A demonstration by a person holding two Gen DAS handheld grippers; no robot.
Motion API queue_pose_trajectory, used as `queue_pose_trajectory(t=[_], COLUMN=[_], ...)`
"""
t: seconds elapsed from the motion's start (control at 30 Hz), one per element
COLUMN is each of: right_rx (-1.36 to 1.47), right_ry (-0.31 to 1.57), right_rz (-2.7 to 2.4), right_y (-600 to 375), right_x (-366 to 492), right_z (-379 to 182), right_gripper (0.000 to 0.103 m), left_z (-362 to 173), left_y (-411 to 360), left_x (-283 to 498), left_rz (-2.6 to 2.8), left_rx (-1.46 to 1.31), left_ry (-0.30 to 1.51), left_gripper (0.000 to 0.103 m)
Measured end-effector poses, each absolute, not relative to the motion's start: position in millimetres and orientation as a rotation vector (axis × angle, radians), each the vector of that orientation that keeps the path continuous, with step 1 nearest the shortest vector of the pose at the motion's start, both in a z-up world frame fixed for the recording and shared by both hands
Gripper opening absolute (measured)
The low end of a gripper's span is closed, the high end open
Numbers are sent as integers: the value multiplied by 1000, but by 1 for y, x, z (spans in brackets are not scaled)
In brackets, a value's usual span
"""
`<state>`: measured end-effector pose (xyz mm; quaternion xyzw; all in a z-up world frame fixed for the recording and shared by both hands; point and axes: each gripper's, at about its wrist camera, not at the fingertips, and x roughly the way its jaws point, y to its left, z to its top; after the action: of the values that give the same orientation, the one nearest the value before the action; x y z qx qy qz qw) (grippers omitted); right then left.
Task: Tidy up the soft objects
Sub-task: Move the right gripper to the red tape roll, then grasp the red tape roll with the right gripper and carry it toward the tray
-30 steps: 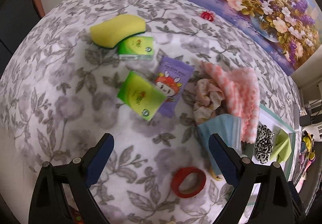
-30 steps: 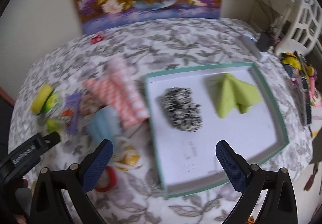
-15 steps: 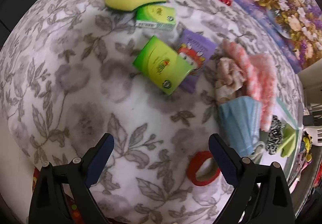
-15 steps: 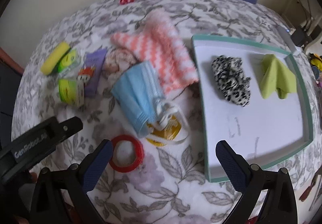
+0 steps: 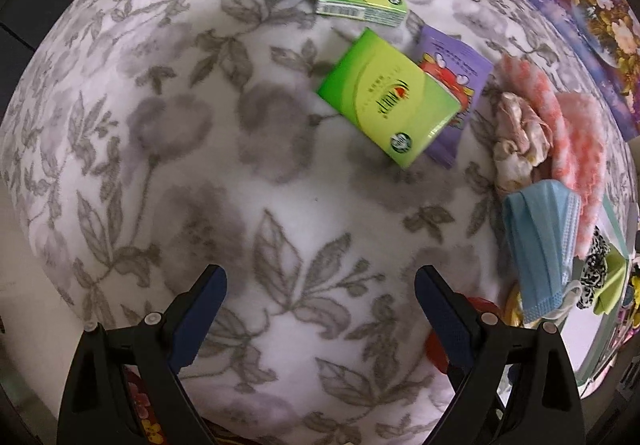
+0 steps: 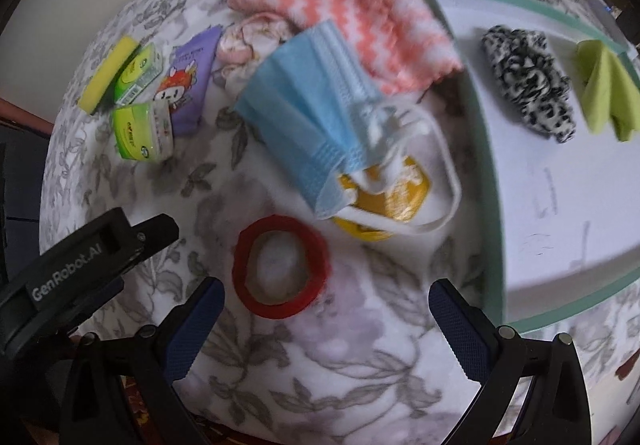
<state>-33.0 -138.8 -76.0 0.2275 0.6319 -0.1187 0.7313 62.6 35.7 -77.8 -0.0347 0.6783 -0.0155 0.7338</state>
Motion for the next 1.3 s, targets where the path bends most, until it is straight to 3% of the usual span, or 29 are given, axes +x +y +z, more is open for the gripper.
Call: queue_pose_trajectory(t=[0.53,0.63,1.0,1.3], right_rx=[296,280,298,378], right_ry=[1439,1430,1410,1402], right_rz=[-316,-322,-292,-250], right_y=[-91,-81,-89,-111], right_x=[-13,-6,-14,-22], right_z=[-101,-104,-87,-82], right_gripper=[102,98,56,56], left_z=[-103,-106,-105,-97], left_y=[76,83,82,71], left_x=[88,90,86,85], left_rz=[52,50,52,41], left_rx=[-22,-23,-23,-36], left_ry=[1535,1532,1533,1531], left_gripper=[95,95,95,95])
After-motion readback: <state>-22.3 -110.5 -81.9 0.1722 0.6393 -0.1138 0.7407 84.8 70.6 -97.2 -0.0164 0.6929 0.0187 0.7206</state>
